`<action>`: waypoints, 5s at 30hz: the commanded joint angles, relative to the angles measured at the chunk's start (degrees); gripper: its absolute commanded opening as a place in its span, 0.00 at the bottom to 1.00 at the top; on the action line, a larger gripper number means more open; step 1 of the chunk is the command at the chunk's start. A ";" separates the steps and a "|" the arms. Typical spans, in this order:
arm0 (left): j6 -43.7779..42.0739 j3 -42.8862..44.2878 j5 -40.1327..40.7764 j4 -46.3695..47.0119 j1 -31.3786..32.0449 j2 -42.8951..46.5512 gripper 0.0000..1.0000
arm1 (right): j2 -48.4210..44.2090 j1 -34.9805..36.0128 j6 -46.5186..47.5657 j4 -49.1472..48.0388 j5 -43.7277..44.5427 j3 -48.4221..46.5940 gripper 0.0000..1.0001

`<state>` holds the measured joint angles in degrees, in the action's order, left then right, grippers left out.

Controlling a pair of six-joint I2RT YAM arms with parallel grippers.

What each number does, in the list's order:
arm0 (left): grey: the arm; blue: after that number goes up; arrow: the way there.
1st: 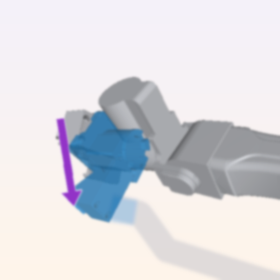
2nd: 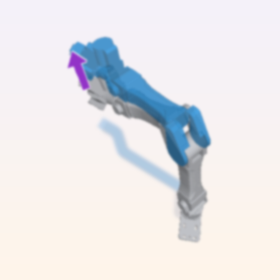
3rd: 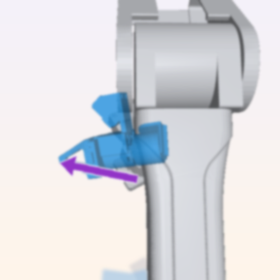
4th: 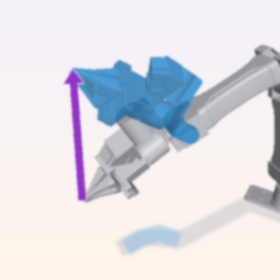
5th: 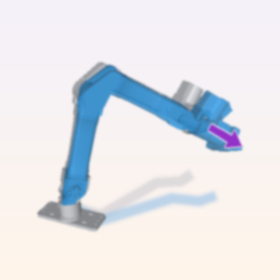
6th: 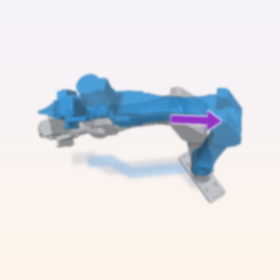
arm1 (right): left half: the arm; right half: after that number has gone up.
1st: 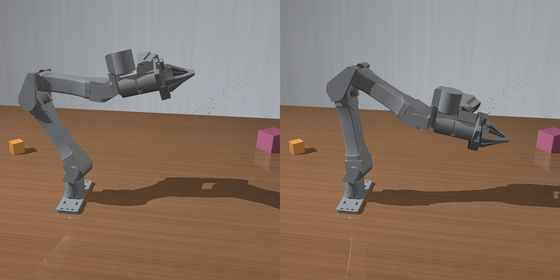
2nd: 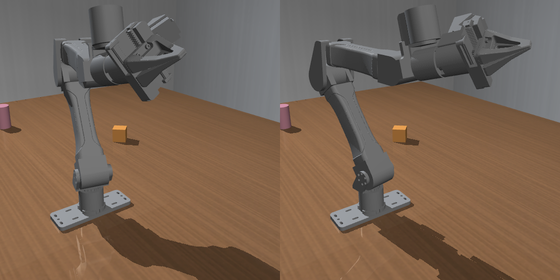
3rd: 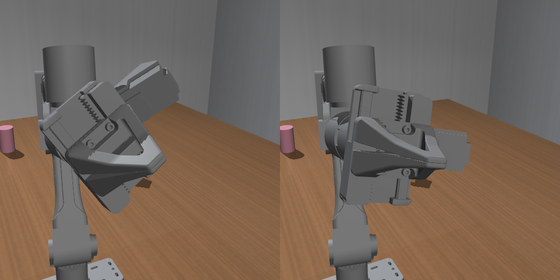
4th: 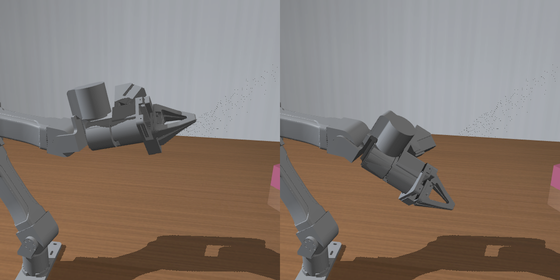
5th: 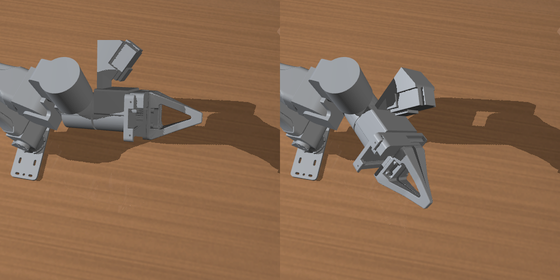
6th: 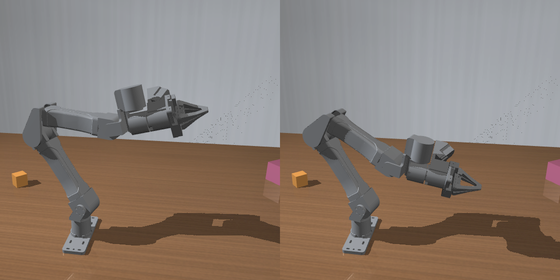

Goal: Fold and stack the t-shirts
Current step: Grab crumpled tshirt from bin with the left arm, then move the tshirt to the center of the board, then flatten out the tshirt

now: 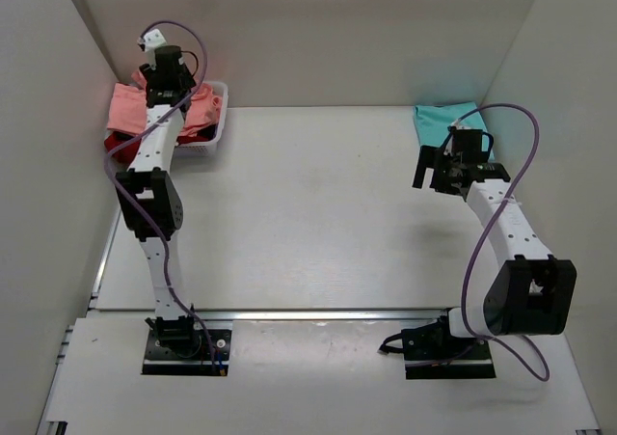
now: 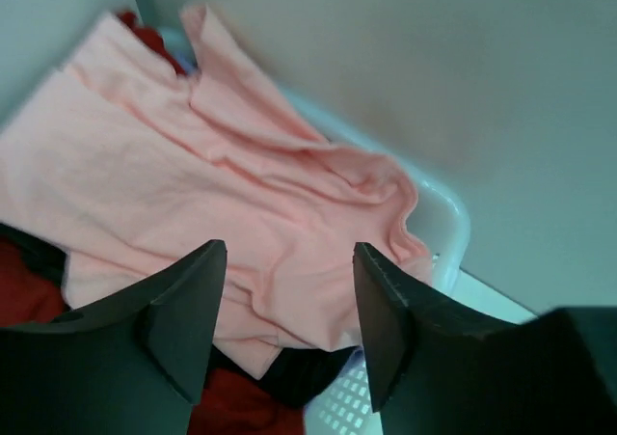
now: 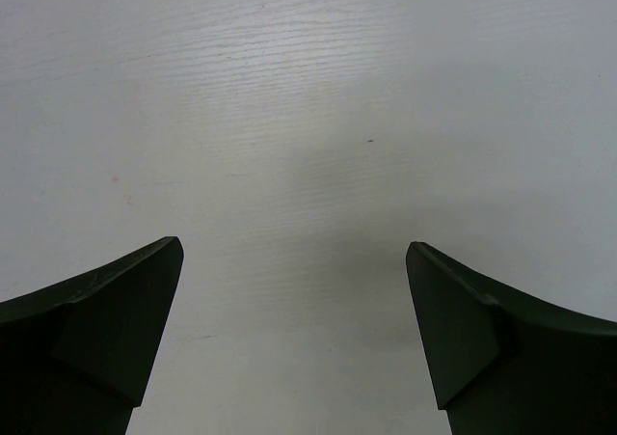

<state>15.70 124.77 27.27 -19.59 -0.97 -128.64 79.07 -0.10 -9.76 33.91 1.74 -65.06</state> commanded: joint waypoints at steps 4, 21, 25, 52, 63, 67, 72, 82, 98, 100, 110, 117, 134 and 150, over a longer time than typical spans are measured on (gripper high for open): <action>6.61 -11.21 -9.76 8.86 -4.21 6.30 0.59 | -2.43 -1.39 -1.31 -1.57 -1.29 0.90 0.99; 18.39 5.10 -18.29 -3.06 -6.15 -14.79 0.42 | -4.97 -3.50 -0.26 0.28 -1.03 2.56 0.99; 19.01 13.90 -17.08 -7.91 -5.80 -16.73 0.09 | -6.46 -4.47 -0.61 -0.60 -3.32 4.84 0.99; 23.02 -12.41 -26.98 5.61 17.67 43.02 0.00 | -24.22 2.12 -3.25 -4.21 -2.35 12.32 0.99; 40.61 -51.68 -53.44 5.61 12.24 39.35 0.33 | -17.48 2.46 0.45 0.97 -12.98 7.50 0.99; 39.16 -59.73 -56.80 7.22 9.41 39.52 0.38 | -8.34 7.03 1.15 0.46 -15.36 4.16 0.99; 32.03 -60.78 -59.43 1.49 10.20 38.38 0.44 | -0.77 11.87 -1.23 -3.58 -18.61 3.79 0.99; 21.59 -73.62 -51.98 -9.66 17.22 46.81 0.50 | 5.57 22.15 2.55 -1.40 -16.07 4.23 0.65; 18.40 -80.03 -43.62 -14.87 35.77 40.84 0.53 | 0.99 12.49 -2.28 -4.03 -5.26 15.58 0.71; 20.85 -79.60 -41.08 -13.10 37.88 38.48 0.56 | 2.05 13.81 -3.16 -3.24 -3.41 15.05 0.71; 21.74 -72.74 -34.05 -13.44 40.70 30.74 0.51 | 8.03 15.48 -5.27 -10.71 -9.12 10.22 0.66; 23.23 -78.01 -35.96 -10.03 37.55 30.11 0.00 | 15.85 18.03 -5.71 -13.42 -8.86 6.79 0.34; 18.22 -33.39 -31.21 -28.11 19.18 40.14 0.00 | -0.83 12.23 -7.82 -9.13 -8.86 -4.63 0.00; 20.25 -16.36 -27.35 -28.73 16.10 59.31 0.00 | -35.90 15.84 -9.49 1.67 3.54 1.51 0.00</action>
<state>36.23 100.38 -2.72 -48.05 16.23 -68.49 47.07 16.40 -18.37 32.75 1.72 -63.72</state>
